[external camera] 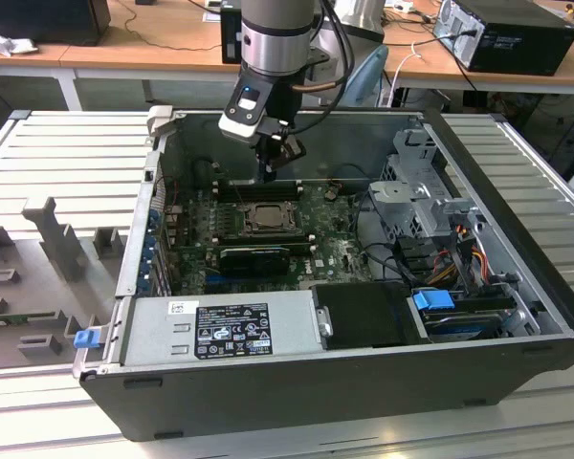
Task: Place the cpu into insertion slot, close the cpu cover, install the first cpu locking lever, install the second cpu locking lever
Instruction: 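Install the first cpu locking lever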
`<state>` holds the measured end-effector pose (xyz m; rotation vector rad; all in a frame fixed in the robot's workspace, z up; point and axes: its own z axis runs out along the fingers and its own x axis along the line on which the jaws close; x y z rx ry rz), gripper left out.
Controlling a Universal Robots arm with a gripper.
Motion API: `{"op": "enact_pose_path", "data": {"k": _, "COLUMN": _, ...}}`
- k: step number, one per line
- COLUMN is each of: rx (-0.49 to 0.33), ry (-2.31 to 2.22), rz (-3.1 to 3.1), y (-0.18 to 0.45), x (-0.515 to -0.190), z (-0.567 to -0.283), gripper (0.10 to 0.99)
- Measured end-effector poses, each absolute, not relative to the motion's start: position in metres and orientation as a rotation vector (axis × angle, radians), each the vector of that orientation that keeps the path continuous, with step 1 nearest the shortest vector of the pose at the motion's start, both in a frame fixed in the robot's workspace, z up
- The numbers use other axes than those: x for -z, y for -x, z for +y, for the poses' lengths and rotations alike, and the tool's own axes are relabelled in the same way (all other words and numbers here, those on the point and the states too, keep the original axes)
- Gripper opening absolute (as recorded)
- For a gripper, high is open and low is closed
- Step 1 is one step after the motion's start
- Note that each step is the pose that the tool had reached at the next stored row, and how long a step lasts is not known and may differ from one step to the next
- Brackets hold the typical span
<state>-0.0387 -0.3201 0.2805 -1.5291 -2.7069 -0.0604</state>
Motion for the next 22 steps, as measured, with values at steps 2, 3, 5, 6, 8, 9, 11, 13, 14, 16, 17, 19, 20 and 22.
{"op": "enact_pose_path", "data": {"k": 2, "rx": 0.06, "ry": 1.502, "rz": -2.722, "y": 0.0387, "x": -0.2805, "z": -0.3201, "gripper": 0.106}}
{"op": "enact_pose_path", "data": {"k": 3, "rx": 0.059, "ry": 1.477, "rz": -2.735, "y": 0.0387, "x": -0.2805, "z": -0.3201, "gripper": 0.106}}
{"op": "enact_pose_path", "data": {"k": 5, "rx": 0.059, "ry": 1.451, "rz": -2.749, "y": 0.0387, "x": -0.2805, "z": -0.3201, "gripper": 0.106}}
{"op": "enact_pose_path", "data": {"k": 6, "rx": 0.059, "ry": 1.432, "rz": -2.758, "y": 0.0387, "x": -0.2805, "z": -0.3201, "gripper": 0.106}}
{"op": "enact_pose_path", "data": {"k": 8, "rx": 0.057, "ry": 1.364, "rz": -2.791, "y": 0.0387, "x": -0.2805, "z": -0.3201, "gripper": 0.106}}
{"op": "enact_pose_path", "data": {"k": 9, "rx": 0.057, "ry": 1.339, "rz": -2.803, "y": 0.0387, "x": -0.2805, "z": -0.3201, "gripper": 0.106}}
{"op": "enact_pose_path", "data": {"k": 11, "rx": 0.056, "ry": 1.278, "rz": -2.83, "y": 0.0387, "x": -0.2805, "z": -0.3201, "gripper": 0.106}}
{"op": "enact_pose_path", "data": {"k": 13, "rx": 0.054, "ry": 1.211, "rz": -2.859, "y": 0.0387, "x": -0.2805, "z": -0.3201, "gripper": 0.106}}
{"op": "enact_pose_path", "data": {"k": 14, "rx": 0.054, "ry": 1.187, "rz": -2.869, "y": 0.0387, "x": -0.2805, "z": -0.3201, "gripper": 0.106}}
{"op": "enact_pose_path", "data": {"k": 16, "rx": 0.053, "ry": 1.12, "rz": -2.895, "y": 0.0387, "x": -0.2805, "z": -0.3201, "gripper": 0.106}}
{"op": "enact_pose_path", "data": {"k": 17, "rx": 0.053, "ry": 1.1, "rz": -2.903, "y": 0.0387, "x": -0.2805, "z": -0.3201, "gripper": 0.106}}
{"op": "enact_pose_path", "data": {"k": 19, "rx": 0.052, "ry": 1.063, "rz": -2.916, "y": 0.0387, "x": -0.2805, "z": -0.3201, "gripper": 0.106}}
{"op": "enact_pose_path", "data": {"k": 20, "rx": 0.051, "ry": 1.043, "rz": -2.923, "y": 0.0387, "x": -0.2805, "z": -0.3201, "gripper": 0.106}}
{"op": "enact_pose_path", "data": {"k": 22, "rx": 0.05, "ry": 0.981, "rz": -2.944, "y": 0.0387, "x": -0.2802, "z": -0.3201, "gripper": 0.106}}
